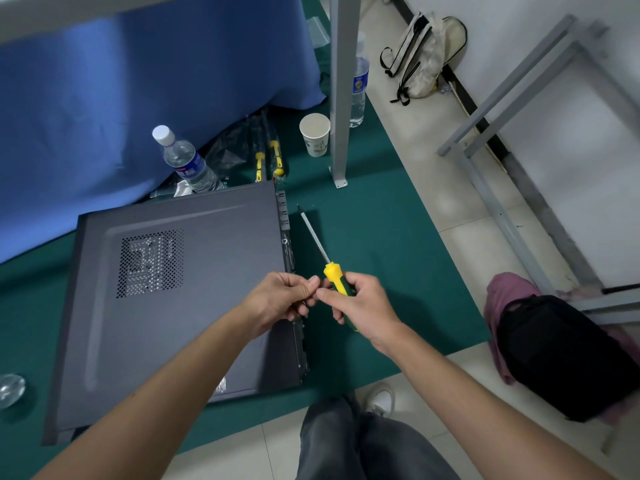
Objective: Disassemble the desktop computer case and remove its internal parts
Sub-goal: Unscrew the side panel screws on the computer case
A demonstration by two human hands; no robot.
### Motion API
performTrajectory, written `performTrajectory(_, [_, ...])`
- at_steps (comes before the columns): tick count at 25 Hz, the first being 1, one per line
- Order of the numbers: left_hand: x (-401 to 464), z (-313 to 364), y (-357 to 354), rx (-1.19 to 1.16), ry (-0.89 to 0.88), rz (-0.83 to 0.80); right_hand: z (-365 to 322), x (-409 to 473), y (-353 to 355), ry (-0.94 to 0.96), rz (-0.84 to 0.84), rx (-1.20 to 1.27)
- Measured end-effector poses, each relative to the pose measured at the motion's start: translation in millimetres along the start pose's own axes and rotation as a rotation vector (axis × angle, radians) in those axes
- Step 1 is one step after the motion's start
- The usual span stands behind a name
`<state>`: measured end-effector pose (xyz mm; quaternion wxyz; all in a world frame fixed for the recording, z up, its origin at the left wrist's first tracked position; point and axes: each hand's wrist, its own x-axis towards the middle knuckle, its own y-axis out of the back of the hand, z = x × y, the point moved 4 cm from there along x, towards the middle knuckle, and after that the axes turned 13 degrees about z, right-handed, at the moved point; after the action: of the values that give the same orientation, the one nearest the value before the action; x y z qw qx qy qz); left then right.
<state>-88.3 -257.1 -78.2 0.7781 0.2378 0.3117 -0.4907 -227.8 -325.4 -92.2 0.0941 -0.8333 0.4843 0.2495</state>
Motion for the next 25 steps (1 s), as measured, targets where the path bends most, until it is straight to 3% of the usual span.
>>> performTrajectory(5, [19, 13, 10, 0.01, 0.049, -0.038, 0, 17, -15, 0.004, 0.019, 0.131])
performTrajectory(8, [28, 21, 14, 0.143, -0.007, -0.001, 12, 34, -19, -0.02, 0.082, 0.157])
performTrajectory(10, [40, 35, 30, 0.302, -0.131, 0.192, 32, 48, -19, -0.079, 0.186, 0.054])
performTrajectory(13, [67, 67, 77, 0.7, -0.418, 0.702, 68, 67, -22, -0.196, 0.268, -0.217])
performTrajectory(15, [81, 72, 101, 0.88, -0.472, 0.865, 87, 80, -26, -0.219, 0.283, -0.354])
performTrajectory(19, [93, 41, 118, 1.028, -0.516, 0.917, 106, 92, -29, -0.223, 0.304, -0.486])
performTrajectory(25, [98, 41, 119, 1.042, -0.561, 0.925, 101, 74, 1, -0.278, 0.252, -0.225])
